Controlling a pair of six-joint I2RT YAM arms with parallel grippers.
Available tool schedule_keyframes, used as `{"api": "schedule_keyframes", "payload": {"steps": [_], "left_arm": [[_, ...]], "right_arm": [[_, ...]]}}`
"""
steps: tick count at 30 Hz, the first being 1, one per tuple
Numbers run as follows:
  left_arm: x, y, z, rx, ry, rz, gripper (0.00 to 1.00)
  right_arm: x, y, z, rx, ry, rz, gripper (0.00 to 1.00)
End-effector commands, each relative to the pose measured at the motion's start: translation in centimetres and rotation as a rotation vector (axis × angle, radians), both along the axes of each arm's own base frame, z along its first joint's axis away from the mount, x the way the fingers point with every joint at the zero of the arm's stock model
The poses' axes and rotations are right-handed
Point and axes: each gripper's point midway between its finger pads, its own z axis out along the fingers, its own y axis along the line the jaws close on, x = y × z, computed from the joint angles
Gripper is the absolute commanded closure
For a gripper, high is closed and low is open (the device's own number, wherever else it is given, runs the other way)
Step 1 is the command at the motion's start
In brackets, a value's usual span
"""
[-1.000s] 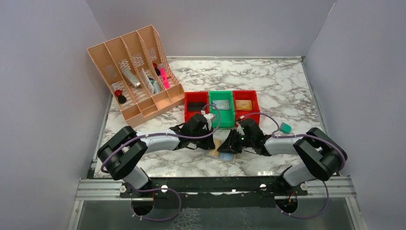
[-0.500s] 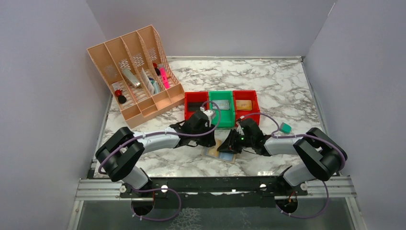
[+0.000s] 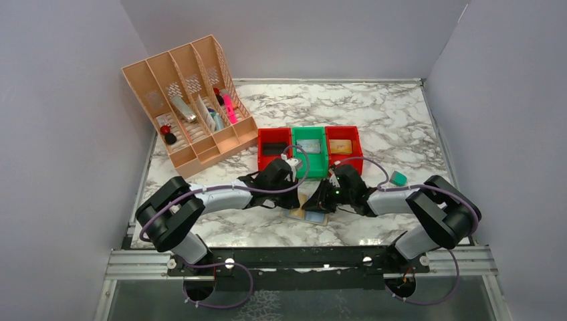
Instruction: Take the credit cards out of the card holder
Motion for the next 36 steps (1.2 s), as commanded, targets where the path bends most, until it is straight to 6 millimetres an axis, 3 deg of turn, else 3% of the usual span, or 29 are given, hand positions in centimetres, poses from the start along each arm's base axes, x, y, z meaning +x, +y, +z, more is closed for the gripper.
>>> {"api": "schedule_keyframes", "payload": {"steps": [1,3,7,10,13,15,19,24,30,36], "left_arm": [[-1.9,1.9,-2.0,0.072,0.059,-0.015,0.85],[-1.4,1.9,-1.4,0.075,0.033,-0.007,0.83],[0.1,2.2,0.1,0.098,-0.025,0.05,0.62],[0.8,2.4,0.8,0.111,-0.049,0.084,0.54],[0.8,2.1,0.6,0.106,-0.046,0.068,0.53],[0.0,2.2,-0.7,0.121,-0.007,0.038,0.53],[-1.9,2.6,-3.7,0.17,0.081,-0.001,0.67],[-3.0,2.9,-4.8,0.184,0.103,0.003,0.77],[-2.8,3.3,-3.7,0.166,0.071,0.023,0.78],[-0.5,3.2,-0.2,0.148,-0.051,0.085,0.64]], "right_arm": [[1.3,0.0,-0.5,-0.016,-0.009,-0.049,0.76],[1.5,-0.5,-1.0,-0.054,-0.005,-0.065,0.76],[2.0,-1.3,-1.2,-0.12,-0.032,-0.075,0.76],[2.0,-1.1,-1.1,-0.127,-0.048,-0.046,0.76],[1.9,-0.8,-1.1,-0.121,-0.048,-0.015,0.77],[2.0,-0.5,-1.0,-0.112,-0.05,-0.003,0.78],[1.9,-0.2,-0.8,-0.1,-0.053,0.012,0.78],[2.1,0.2,-0.2,-0.087,-0.066,0.035,0.76],[2.3,-0.1,-0.4,-0.108,-0.068,0.018,0.78],[2.5,-1.0,-0.1,-0.155,-0.103,0.008,0.77]]}}
